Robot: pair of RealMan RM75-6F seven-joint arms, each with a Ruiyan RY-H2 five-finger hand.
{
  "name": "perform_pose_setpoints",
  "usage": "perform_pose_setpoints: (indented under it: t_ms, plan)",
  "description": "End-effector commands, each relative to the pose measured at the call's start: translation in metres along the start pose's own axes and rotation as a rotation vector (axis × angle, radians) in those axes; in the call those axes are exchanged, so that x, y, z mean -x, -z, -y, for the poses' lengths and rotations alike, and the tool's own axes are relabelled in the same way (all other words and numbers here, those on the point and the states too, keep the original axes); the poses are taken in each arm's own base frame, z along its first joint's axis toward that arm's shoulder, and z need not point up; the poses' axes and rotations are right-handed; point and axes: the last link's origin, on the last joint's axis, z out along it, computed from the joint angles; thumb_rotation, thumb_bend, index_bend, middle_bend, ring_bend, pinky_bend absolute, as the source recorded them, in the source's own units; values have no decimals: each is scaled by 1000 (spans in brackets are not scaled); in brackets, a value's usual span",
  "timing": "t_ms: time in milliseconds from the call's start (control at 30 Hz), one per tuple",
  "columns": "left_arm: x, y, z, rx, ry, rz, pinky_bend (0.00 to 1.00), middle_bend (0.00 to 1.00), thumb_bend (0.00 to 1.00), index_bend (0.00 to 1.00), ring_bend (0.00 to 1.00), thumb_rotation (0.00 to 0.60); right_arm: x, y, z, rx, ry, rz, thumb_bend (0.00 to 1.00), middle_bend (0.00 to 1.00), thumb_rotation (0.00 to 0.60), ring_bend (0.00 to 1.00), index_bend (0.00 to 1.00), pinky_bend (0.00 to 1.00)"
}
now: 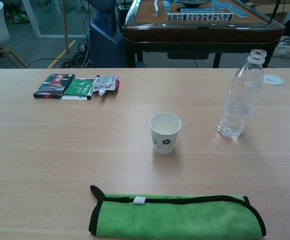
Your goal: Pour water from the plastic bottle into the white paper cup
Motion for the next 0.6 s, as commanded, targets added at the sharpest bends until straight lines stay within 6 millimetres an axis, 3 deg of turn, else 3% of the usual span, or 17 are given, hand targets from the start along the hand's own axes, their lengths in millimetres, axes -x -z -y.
perform_pose_setpoints:
  t_ms: [33, 367, 600]
  plan:
    - [1, 1, 2, -7, 0, 12, 429, 190, 222, 190, 120, 600, 0, -1, 0, -3, 0, 0, 111, 355, 600, 312, 413, 421]
    - [1, 3, -5, 9, 9, 29, 441, 194, 224, 190, 125, 600, 7, -5, 1, 4, -27, 8, 111, 355, 600, 313, 427, 393]
    - [-1, 3, -6, 8, 47, 20, 441, 199, 223, 170, 130, 600, 14, -19, -1, 6, -109, 6, 4, 355, 600, 294, 426, 369]
